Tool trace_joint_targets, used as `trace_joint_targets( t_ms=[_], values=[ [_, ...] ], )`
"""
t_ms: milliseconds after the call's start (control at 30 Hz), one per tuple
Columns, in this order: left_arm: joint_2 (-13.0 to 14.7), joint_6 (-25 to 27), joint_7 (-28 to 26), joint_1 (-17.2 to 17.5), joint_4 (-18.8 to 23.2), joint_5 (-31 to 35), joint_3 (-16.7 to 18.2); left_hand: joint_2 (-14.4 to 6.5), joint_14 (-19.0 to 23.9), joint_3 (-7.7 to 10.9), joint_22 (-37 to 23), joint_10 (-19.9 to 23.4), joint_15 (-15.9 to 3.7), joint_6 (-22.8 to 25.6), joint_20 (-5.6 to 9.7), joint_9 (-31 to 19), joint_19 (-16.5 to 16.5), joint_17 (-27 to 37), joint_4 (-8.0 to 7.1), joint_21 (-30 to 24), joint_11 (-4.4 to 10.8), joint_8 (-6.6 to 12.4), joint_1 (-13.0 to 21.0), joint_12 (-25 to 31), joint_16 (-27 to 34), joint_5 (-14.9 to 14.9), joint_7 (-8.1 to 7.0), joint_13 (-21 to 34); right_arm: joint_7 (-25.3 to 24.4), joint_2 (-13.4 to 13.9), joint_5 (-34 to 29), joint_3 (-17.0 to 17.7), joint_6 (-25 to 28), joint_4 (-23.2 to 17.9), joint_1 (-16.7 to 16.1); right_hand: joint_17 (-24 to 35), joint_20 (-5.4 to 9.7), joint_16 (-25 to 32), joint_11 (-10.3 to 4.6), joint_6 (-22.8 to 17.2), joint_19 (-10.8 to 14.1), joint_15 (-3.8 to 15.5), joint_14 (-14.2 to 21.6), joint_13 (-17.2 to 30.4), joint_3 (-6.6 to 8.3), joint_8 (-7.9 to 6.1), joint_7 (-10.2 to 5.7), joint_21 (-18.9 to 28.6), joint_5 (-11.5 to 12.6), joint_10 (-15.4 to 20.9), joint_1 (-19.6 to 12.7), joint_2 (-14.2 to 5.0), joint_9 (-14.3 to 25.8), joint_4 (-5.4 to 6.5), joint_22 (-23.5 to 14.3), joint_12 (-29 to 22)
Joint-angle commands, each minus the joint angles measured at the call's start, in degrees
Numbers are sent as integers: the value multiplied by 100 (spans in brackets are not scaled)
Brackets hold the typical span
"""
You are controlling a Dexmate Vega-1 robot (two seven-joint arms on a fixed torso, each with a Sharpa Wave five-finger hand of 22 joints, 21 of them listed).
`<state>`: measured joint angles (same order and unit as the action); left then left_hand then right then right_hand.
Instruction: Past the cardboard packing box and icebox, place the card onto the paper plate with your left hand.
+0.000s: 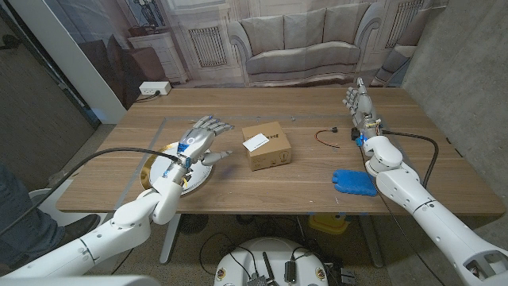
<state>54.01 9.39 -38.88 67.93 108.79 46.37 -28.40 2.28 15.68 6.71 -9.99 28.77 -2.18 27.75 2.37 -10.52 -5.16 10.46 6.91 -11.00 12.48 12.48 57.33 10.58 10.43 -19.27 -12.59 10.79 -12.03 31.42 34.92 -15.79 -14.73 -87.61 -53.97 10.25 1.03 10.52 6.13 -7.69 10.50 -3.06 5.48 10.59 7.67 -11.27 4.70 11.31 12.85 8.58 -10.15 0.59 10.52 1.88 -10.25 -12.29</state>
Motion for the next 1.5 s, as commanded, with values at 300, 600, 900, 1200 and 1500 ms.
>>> trace_joint_targets(
  t_ms=[300, 600, 900, 1200, 1500],
  values=[
    [-15, 109, -233, -323, -247, 572, -242, -45, -79, 0, -28, -149, -784, -122, 95, -34, 37, 16, 47, -26, -1, -59, 149, -16, 31, 7, -4, 10, -148, 50, 22, 191, -136, -250, -275, 18, 30, 42, 22, -85, 87, 7, 85, 7, -14, -34, -27, 53, -17, 149, 3, -36, 23, -11, -30, -56],
    [-23, -35, -161, -512, -311, 623, -363, -74, -90, -3, -30, -198, -747, -153, 30, -38, 44, 21, 34, -30, -1, -68, 178, -11, 40, 17, -4, 12, -131, 18, 42, 226, -231, -276, -324, 18, 37, 41, 18, -95, 99, 2, 96, 8, -20, -33, -34, 54, -18, 156, 3, -37, 23, -13, -30, -55],
    [-95, -175, -143, -705, -398, 758, -528, -100, -80, 3, -30, -191, -793, -149, 11, -42, 62, 21, 35, -28, 1, -60, 223, 7, 50, 28, -1, 15, -163, 27, 64, 270, -229, -349, -392, 18, 34, 38, 8, -101, 103, 9, 97, 9, -26, -32, -39, 53, -20, 157, 5, -38, 23, -14, -30, -52],
    [-166, -93, -27, -869, -460, 1040, -692, -153, -44, 44, -29, -82, -782, -12, -23, -51, 70, 9, 79, -32, 3, -1, 385, 52, 60, 53, 3, 21, -164, 79, 51, 303, -211, -424, -442, 19, 34, 39, 2, -107, 106, 2, 107, 9, -33, -30, -42, 52, -22, 163, 10, -39, 23, -14, -30, -52],
    [-182, 11, 99, -981, -476, 1286, -834, -184, -45, 73, -29, -68, -803, 5, -24, -52, 77, 6, 108, -33, 5, 2, 498, 51, 56, 78, -1, 20, -149, 111, 54, 389, -316, -464, -529, 20, 32, 38, 22, -113, 110, 1, 111, 10, -41, -29, -45, 51, -23, 175, 14, -39, 23, -13, -30, -53]
  ],
)
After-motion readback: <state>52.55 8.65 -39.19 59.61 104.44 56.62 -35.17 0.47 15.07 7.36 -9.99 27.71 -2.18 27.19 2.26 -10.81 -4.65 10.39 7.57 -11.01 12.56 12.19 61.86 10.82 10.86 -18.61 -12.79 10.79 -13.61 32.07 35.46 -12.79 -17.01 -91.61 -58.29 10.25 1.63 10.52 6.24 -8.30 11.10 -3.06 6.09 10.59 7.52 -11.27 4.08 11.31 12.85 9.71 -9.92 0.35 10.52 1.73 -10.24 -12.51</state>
